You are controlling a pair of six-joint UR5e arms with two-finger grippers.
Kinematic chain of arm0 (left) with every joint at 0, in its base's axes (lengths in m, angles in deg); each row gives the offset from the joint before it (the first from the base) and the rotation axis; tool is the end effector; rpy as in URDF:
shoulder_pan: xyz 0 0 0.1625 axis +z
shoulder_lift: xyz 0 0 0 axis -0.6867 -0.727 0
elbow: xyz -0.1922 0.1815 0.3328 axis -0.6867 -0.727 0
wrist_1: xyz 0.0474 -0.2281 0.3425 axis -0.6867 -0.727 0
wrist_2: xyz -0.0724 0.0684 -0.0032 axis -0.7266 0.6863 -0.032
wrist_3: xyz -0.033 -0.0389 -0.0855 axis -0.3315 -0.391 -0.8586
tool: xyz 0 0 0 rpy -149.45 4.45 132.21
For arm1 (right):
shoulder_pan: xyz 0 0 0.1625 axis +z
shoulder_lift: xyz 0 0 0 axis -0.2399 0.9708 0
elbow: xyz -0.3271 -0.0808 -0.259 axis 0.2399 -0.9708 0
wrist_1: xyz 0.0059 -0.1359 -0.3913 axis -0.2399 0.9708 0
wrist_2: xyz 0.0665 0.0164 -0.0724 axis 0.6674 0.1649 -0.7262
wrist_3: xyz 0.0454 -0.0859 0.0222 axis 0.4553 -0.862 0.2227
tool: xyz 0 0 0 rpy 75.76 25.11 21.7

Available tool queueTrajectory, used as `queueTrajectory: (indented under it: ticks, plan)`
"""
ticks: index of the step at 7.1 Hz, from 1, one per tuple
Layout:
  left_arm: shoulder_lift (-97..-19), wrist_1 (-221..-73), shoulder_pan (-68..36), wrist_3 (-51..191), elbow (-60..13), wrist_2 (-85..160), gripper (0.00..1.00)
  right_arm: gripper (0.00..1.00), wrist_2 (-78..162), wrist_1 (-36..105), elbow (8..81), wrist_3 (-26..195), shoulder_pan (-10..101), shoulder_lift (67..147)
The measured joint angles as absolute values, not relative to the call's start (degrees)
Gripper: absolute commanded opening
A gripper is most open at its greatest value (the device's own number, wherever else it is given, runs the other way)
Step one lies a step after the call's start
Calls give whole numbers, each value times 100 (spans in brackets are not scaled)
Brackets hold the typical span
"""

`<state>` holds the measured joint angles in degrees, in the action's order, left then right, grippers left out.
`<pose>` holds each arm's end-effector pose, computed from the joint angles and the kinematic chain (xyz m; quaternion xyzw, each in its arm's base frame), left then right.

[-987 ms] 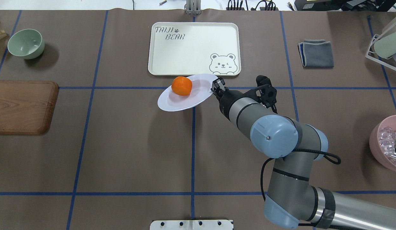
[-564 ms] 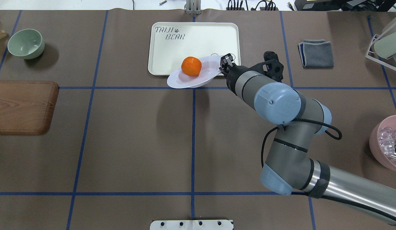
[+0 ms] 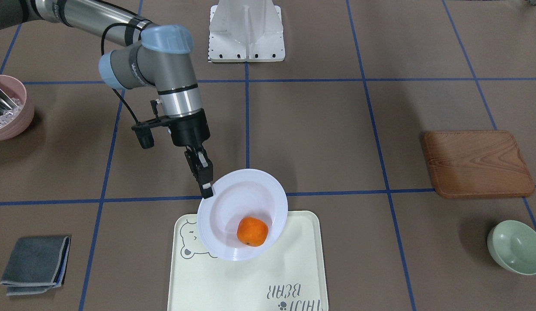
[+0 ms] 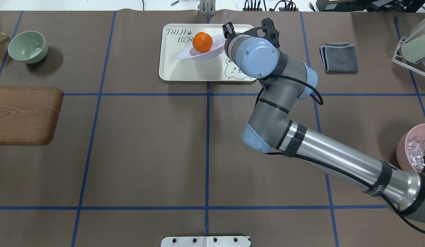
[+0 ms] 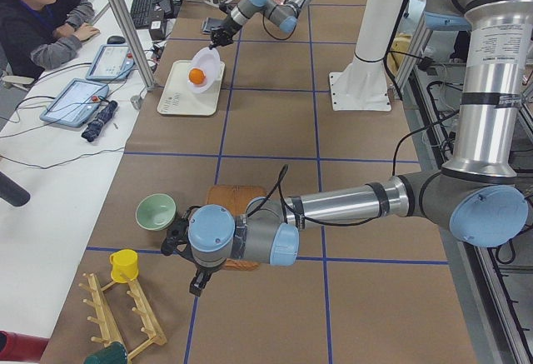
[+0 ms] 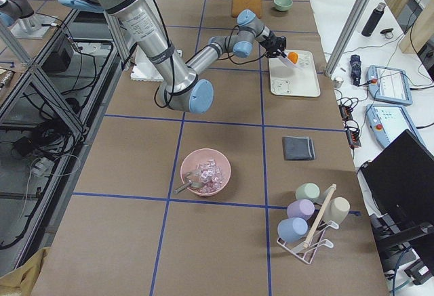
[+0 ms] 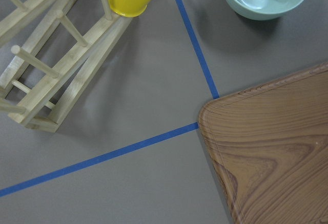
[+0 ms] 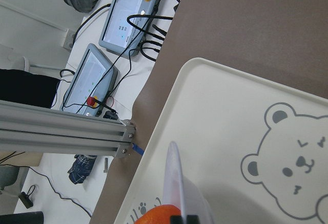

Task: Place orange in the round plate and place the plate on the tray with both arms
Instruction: 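Lower the plate onto the cream tray and open the right gripper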

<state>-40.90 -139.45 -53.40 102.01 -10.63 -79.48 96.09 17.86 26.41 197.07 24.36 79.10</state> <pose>-0.1186 -0.5035 0.6996 0.1562 0.3870 0.1148 0.9015 -0.5144 -0.6034 0.1842 0.0898 -0.5193 0.5769 0.6240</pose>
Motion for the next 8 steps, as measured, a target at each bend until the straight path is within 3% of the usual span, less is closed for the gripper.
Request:
queueTrajectory:
  ticks: [2,5,6,7,8]
  plan:
    - [-4085,-13945,-5340,10201,-1068,-7948,99,0,9678,1763,1510,19919,2611,7145]
    - [-4084,-13945,-5340,10201,-1068,-7948,99,0,9498,1647,1011,20099,2547,6886]
    - [-4085,-13945,-5340,10201,-1074,-7948,99,22,9399,1638,1019,20093,2486,6908]
    - [-4092,-13945,-5340,10199,-1080,-7948,99,85,9339,1637,1061,20061,2448,6953]
    - [-4097,-13945,-5337,10195,-1083,-7948,99,100,9306,1642,1138,20004,2418,7008]
